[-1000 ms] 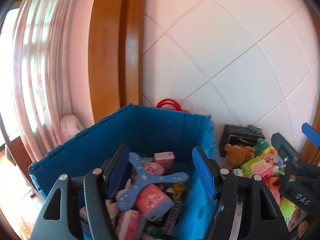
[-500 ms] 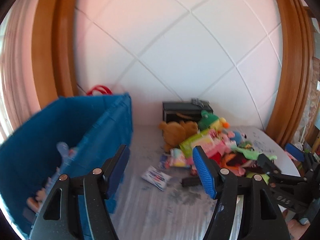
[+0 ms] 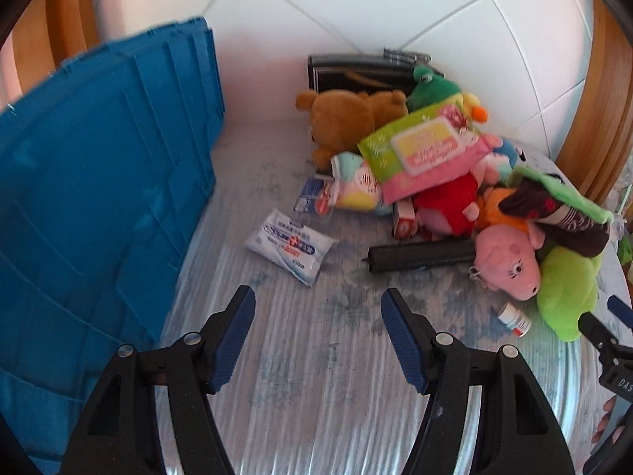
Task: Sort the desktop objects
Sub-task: 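Return both tools to the pile on the bed, then grasp the black foam tube with the left tool while the right tool grasps the white pill bottle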
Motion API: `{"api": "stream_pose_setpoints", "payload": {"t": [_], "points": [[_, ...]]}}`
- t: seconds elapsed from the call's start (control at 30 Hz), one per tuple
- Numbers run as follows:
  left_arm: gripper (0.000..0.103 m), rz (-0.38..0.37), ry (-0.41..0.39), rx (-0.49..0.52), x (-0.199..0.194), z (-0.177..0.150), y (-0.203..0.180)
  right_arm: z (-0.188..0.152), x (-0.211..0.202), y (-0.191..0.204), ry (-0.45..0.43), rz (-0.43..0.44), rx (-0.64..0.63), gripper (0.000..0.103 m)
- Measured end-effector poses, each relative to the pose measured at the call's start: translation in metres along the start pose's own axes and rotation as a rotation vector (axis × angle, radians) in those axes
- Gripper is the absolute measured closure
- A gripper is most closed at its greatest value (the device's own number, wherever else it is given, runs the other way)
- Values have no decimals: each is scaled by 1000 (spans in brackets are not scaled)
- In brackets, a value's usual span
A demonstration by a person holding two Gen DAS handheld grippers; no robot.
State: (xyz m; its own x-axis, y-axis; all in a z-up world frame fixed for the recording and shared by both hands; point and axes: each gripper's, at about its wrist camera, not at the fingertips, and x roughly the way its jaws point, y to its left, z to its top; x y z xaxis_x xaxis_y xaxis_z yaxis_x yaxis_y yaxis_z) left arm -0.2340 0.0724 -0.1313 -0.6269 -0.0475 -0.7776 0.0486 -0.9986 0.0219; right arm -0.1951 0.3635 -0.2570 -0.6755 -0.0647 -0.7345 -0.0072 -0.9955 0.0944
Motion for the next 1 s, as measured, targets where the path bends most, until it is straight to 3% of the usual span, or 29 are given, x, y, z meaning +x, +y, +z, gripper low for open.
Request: {"api": "stream_pose_setpoints", "payload": {"t": [0.17, 0.3, 0.47, 0.7, 0.73, 0.8, 0.87, 0.9, 0.93, 1.0], "points": [[37, -6, 78, 84, 46, -2, -8, -25, 37, -4, 123, 5, 77, 0], [37, -45, 116, 173, 84, 3, -25, -35, 57, -1, 169, 14, 129, 0], [37, -101, 113, 307, 125, 23, -61, -39, 83, -2, 224, -28, 173, 0], [36, -244, 105, 485, 177, 43, -116, -31, 117, -3, 268, -62, 213, 0], [33, -253, 97, 505, 180, 45, -121, -30, 121, -3, 273, -62, 217, 0], [16, -278, 94, 550, 186, 47, -128, -30, 131, -3, 290, -66, 224, 0], [15, -300, 124, 579, 198, 45, -133, -26, 135, 1, 280, -87, 196, 0], [8, -272, 128, 608, 204, 41, -137, -24, 136, 2, 278, -98, 187, 0], [7, -263, 84, 604, 205, 41, -138, -21, 136, 2, 273, -104, 186, 0], [6, -288, 111, 574, 210, 45, -137, -18, 135, 1, 262, -112, 196, 0]]}}
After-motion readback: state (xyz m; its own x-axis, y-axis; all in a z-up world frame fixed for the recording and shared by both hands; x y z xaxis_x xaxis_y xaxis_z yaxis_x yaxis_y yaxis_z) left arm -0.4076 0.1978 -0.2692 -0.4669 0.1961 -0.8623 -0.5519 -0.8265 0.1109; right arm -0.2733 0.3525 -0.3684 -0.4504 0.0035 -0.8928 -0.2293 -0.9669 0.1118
